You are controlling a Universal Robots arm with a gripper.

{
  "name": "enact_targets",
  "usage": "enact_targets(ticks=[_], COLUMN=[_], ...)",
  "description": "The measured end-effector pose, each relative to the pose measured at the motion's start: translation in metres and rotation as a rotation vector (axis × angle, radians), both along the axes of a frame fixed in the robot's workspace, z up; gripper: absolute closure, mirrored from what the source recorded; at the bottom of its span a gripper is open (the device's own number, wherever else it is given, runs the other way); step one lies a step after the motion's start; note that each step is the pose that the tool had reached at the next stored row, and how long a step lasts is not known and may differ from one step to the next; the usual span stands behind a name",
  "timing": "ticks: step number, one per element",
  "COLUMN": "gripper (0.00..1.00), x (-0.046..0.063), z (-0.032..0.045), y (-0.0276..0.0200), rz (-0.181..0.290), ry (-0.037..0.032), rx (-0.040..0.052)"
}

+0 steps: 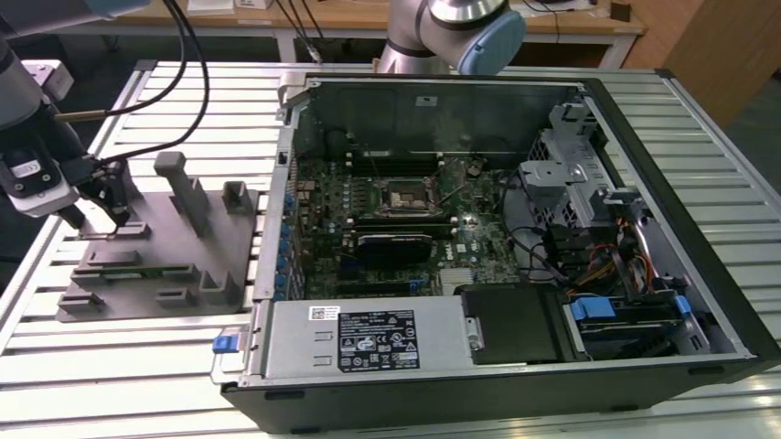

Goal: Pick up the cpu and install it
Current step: 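Pick up the cpu and move it towards the insertion slot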

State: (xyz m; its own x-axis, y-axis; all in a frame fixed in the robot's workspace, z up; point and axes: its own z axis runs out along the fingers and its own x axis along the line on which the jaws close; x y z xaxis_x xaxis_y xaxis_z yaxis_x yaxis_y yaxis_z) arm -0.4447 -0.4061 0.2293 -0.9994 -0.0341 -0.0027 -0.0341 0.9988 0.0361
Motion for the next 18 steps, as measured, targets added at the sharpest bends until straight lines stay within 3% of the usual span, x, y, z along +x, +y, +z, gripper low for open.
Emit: enact_targets(ticks=[14,18], gripper=[0.46,0.46], x=[0.0,0.0], z=[0.0055,0.0108], y=[0.0004,0.0003], rz=[0.0,0.0], ry=[-0.0003,0.0002], rx=[0.0002,-0.0001])
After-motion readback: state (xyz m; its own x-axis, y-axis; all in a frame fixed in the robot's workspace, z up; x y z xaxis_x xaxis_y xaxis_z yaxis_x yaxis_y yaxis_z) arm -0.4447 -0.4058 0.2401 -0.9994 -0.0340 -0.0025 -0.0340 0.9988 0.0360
